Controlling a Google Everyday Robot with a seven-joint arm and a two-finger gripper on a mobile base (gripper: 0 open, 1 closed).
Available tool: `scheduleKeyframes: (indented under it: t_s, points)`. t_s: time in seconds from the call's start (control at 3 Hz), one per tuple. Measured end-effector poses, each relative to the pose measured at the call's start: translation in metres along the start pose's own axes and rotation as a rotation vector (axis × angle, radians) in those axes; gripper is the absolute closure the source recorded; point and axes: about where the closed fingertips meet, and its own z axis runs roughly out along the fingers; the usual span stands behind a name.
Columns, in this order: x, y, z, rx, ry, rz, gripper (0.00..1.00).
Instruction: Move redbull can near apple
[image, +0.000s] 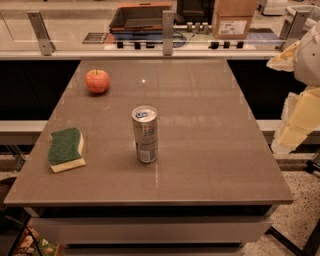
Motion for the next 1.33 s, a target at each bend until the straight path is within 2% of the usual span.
scheduleKeyframes:
  t_s: [0.67,1.0,1.33]
  points:
    - [-0.034,0.023,0.031,-0.086,-0.362,-0.032,0.0]
    - [-0.064,0.037,0.045,-0.108,-0.555,-0.022,0.0]
    - [-0.096,0.044,0.053,-0.129,-0.713,-0.01,0.0]
